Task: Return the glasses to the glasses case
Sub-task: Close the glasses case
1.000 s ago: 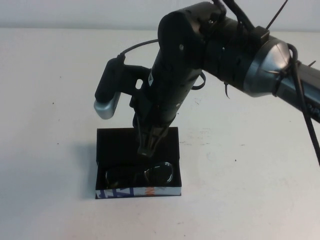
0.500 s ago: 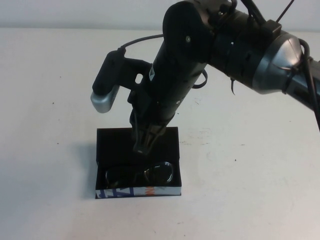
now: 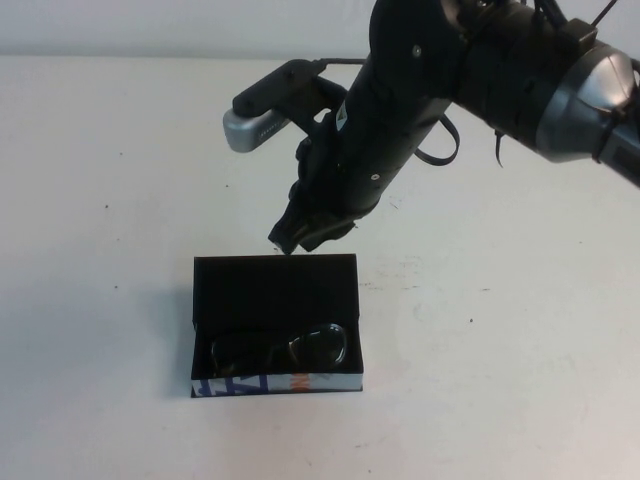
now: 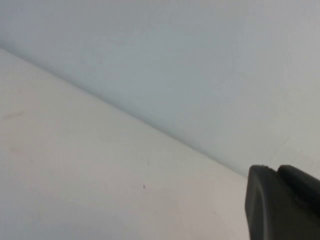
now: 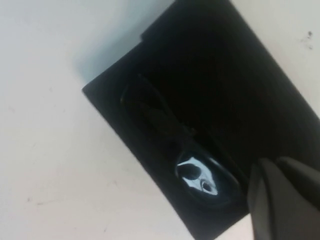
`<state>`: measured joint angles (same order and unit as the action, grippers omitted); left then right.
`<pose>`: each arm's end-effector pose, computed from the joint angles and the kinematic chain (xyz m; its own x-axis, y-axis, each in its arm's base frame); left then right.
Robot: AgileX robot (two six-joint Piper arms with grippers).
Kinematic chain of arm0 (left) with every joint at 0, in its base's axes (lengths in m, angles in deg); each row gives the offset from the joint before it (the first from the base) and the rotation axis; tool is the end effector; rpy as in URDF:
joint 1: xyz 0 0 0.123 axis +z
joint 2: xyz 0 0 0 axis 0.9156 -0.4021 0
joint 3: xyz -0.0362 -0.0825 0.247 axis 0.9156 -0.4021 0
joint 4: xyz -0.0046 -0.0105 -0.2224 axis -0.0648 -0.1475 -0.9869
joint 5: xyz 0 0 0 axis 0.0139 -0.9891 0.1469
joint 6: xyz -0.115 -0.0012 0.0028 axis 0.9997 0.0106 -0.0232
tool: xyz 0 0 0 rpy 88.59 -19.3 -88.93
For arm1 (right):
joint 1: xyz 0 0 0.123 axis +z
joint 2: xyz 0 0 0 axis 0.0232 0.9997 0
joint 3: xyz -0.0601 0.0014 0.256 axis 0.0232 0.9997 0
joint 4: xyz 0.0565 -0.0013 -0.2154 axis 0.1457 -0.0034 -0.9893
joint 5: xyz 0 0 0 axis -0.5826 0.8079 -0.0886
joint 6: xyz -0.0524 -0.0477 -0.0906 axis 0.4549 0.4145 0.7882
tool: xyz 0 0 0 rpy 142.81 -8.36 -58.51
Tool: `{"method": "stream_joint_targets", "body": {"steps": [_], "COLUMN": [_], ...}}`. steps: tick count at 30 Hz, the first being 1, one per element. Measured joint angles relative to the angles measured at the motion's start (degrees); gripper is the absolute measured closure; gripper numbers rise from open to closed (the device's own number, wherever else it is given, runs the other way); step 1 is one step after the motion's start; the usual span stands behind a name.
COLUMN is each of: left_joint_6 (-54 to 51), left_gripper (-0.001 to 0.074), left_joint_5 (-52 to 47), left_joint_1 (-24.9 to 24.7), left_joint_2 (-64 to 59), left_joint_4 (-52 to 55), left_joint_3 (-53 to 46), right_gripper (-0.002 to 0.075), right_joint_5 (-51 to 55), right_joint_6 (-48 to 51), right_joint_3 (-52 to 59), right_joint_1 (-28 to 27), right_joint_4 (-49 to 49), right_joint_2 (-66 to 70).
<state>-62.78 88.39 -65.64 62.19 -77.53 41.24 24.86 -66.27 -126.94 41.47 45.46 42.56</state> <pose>0.0731 0.0011 0.2090 0.0841 -0.4705 -0.8784 0.0284 0.8823 -0.4698 0.2919 0.2659 0.2829 -0.4933 -0.7619 -0.4197 -0.8414 0.5403 0.0080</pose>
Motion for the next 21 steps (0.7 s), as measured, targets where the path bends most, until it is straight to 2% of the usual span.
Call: {"method": "stream_joint_targets", "body": {"steps": [2,5,11,16,21], "left_joint_6": [4.89,6.39,-1.52,-14.32,-36.38], "left_gripper": [0.0736,0.0736,0.0736,0.0736,0.0736], "left_joint_5": [-3.33,-9.32,-19.03,-32.48,-35.52], "left_joint_1": [-0.78,-3.43,-13.58,-22.92,-25.16], "left_joint_2": [-1.47,-8.39,-29.83,-49.0,-60.4], "left_joint_4": [-0.02,-0.02,-0.02,-5.0,-23.76], "left_joint_3": [1.09,4.54,15.05,25.47,28.68], "right_gripper": [0.0737,0.0737,0.0737,0.0737,0.0737], "right_joint_5": [-0.38,-1.48,-2.11,-2.11,-2.54], "right_joint_6": [-1.12,-3.04,-4.38,-4.6,-4.6], "right_joint_3": [0.0,0.0,0.0,0.0,0.0], "right_joint_1": [-0.78,-1.4,-1.86,-1.98,-2.08], "right_joint_4": [0.0,0.13,0.13,0.13,0.13], "right_joint_2": [0.12,0.83,2.87,3.6,3.6]}}
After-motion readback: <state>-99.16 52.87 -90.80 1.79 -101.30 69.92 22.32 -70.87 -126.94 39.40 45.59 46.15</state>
